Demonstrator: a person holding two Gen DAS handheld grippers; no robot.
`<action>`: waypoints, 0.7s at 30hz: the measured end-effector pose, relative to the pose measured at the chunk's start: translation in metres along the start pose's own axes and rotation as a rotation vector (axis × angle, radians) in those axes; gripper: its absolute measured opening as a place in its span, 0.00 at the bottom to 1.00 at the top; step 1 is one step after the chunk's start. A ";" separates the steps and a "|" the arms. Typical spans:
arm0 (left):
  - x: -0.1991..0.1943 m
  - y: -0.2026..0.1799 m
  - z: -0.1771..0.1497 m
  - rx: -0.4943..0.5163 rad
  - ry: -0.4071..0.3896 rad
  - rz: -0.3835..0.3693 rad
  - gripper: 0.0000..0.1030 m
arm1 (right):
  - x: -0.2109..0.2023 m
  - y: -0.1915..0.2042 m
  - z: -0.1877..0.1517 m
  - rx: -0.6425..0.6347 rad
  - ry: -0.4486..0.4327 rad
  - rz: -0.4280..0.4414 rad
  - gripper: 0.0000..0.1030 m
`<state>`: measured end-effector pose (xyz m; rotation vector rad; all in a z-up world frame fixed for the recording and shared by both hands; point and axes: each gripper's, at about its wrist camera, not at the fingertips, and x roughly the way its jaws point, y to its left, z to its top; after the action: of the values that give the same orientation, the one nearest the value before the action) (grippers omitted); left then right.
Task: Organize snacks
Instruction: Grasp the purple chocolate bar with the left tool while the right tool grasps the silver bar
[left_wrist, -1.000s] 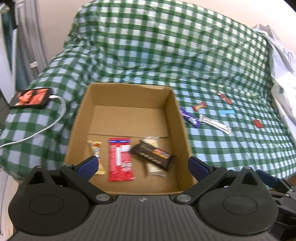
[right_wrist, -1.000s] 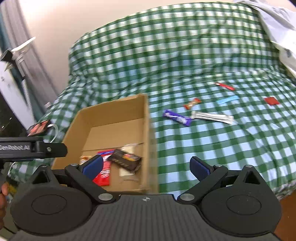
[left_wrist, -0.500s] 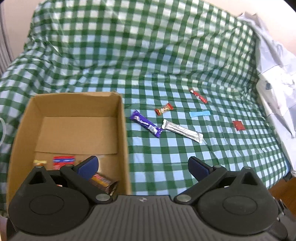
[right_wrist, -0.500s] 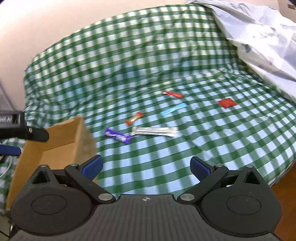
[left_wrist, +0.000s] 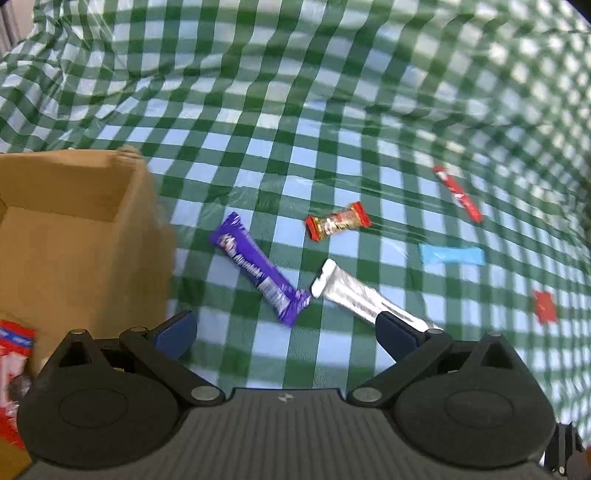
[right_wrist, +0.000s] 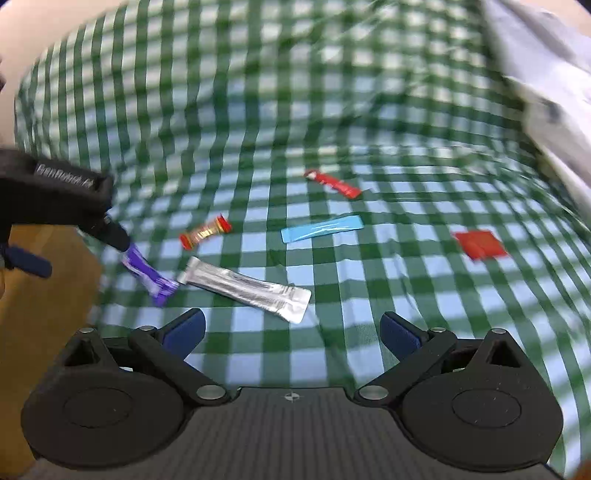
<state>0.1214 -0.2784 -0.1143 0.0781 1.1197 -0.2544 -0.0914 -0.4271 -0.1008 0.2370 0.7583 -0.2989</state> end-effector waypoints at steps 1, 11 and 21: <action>0.011 -0.004 0.004 -0.006 0.003 0.011 1.00 | 0.017 -0.002 0.004 -0.027 0.015 0.011 0.97; 0.110 0.027 0.029 -0.139 0.121 0.049 0.99 | 0.143 0.018 0.019 -0.262 0.120 0.145 0.99; 0.097 0.032 0.029 -0.108 0.093 0.027 0.18 | 0.144 0.029 0.014 -0.311 0.030 0.234 0.25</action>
<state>0.1945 -0.2682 -0.1909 0.0094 1.2223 -0.1675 0.0268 -0.4302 -0.1887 0.0348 0.7878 0.0454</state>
